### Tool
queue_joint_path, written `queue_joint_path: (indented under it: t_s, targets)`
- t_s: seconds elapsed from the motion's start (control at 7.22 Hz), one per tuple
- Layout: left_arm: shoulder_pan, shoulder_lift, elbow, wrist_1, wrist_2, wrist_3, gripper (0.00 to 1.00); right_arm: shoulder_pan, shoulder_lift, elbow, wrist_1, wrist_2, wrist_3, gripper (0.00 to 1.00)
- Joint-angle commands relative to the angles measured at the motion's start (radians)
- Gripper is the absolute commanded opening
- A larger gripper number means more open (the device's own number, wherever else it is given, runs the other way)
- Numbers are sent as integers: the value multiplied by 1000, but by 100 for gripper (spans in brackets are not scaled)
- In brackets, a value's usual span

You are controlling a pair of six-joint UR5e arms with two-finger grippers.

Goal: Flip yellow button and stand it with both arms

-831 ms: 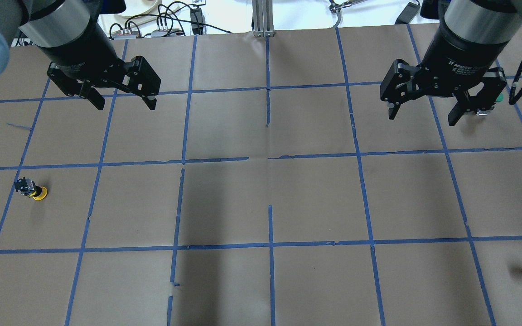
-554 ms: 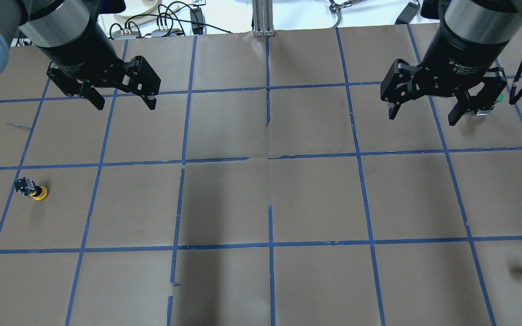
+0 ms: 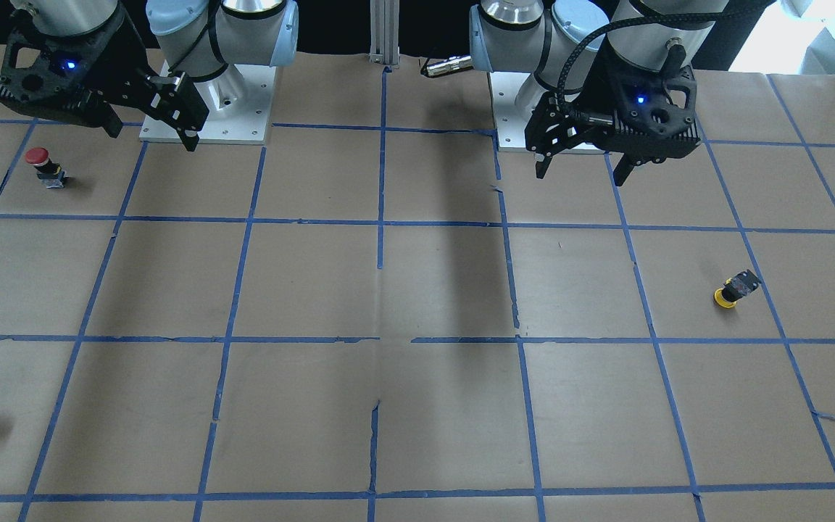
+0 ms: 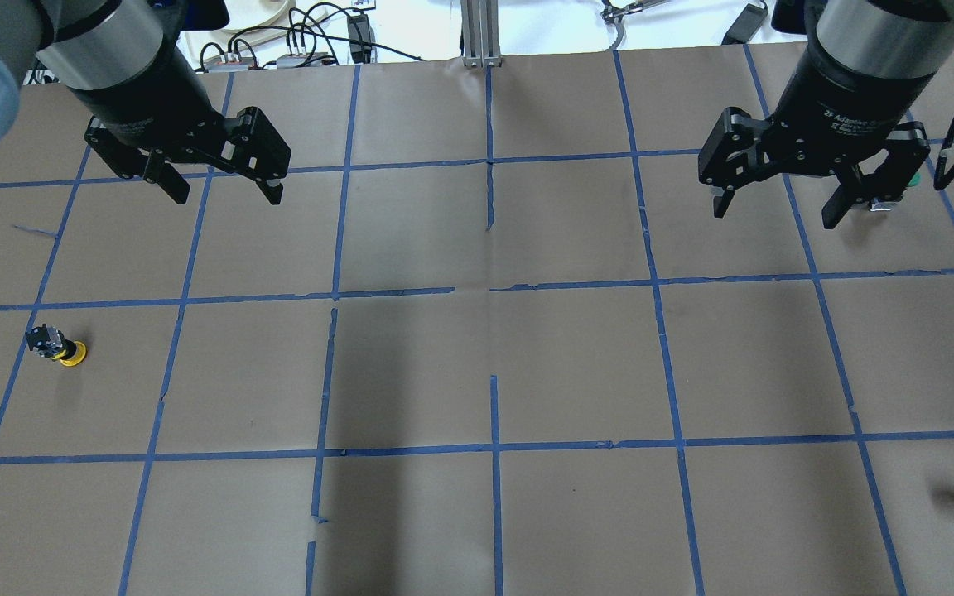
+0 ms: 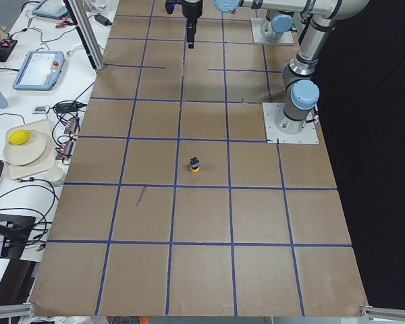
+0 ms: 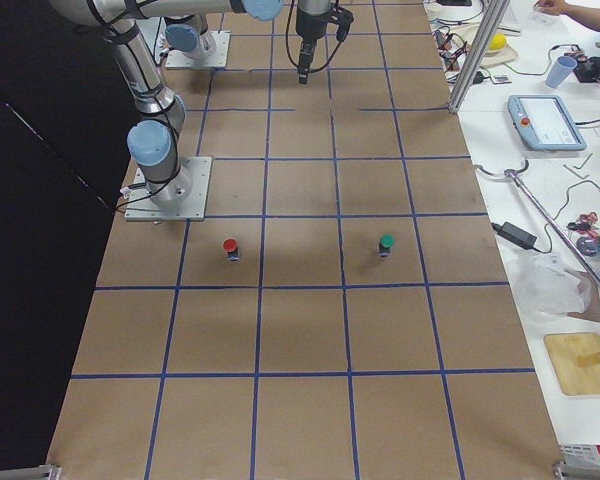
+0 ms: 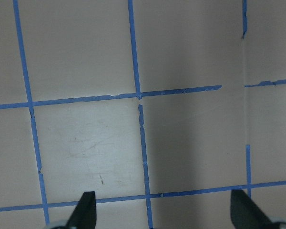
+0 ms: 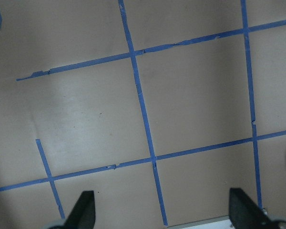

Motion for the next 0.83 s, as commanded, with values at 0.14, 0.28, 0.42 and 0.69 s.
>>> queue_joint_path:
  t_s: [0.14,0.28,0.42,0.69]
  targets:
    - [4,-6,-3,1,6,4,99,-3,0,0,-2,3,13,100]
    - [32,-6,-6,-1,9,42,99,-3,0,0,-2,0,-1,100]
    - [90,-1,-26,-5,11,77,99,-4,0,0,-2,0,0,100]
    - [244,-21,-64,1,115,218,99,-6,0,0,-2,0,8,100]
